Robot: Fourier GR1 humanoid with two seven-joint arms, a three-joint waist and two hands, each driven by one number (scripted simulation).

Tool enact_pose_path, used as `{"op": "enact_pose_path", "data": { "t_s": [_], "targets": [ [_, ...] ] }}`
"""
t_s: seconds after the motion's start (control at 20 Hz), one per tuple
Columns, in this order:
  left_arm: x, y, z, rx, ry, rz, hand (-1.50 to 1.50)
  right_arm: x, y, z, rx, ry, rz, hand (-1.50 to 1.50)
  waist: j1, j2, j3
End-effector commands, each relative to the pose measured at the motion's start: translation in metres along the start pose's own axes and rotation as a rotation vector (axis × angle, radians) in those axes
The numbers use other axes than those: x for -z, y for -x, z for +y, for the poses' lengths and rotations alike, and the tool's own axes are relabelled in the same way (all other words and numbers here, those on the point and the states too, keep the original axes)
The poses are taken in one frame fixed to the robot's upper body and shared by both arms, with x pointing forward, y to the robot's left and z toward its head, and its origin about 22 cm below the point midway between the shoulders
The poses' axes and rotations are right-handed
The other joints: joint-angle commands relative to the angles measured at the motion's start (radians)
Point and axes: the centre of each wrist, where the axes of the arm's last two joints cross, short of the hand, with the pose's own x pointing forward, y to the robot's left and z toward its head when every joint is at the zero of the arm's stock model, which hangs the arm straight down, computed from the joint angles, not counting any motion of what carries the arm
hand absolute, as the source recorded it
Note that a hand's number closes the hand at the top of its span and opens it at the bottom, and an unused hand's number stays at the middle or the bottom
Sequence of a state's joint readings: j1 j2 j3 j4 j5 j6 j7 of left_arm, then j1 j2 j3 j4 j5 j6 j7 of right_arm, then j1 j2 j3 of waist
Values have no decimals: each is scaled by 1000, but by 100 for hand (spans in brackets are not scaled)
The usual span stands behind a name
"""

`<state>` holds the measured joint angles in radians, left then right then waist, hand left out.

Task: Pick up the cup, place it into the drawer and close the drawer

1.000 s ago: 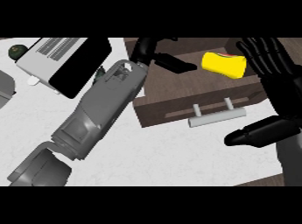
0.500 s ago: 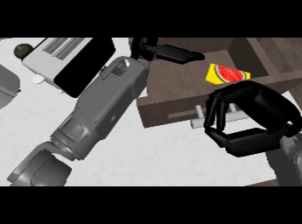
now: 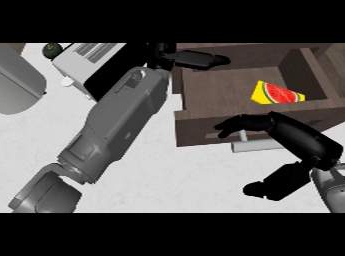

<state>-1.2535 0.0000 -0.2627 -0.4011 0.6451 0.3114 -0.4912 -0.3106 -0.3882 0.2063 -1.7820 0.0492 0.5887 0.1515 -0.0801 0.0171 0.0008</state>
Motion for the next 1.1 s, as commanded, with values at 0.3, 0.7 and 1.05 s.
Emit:
{"op": "enact_pose_path", "data": {
  "t_s": [0.3, 0.7, 1.05],
  "targets": [
    [-21, 25, 26, -105, -18, -18, -150, 47, 75, 56, -126, -56, 251, -150, 112, -8, 0],
    [-39, 33, 72, -117, -15, -27, -150, 66, 145, 42, -167, -25, 350, 150, 156, -7, 2],
    [-44, 26, 78, -161, 5, -9, -150, 69, 154, -16, -148, 190, 286, 150, 209, 2, 4]
  ]
}}
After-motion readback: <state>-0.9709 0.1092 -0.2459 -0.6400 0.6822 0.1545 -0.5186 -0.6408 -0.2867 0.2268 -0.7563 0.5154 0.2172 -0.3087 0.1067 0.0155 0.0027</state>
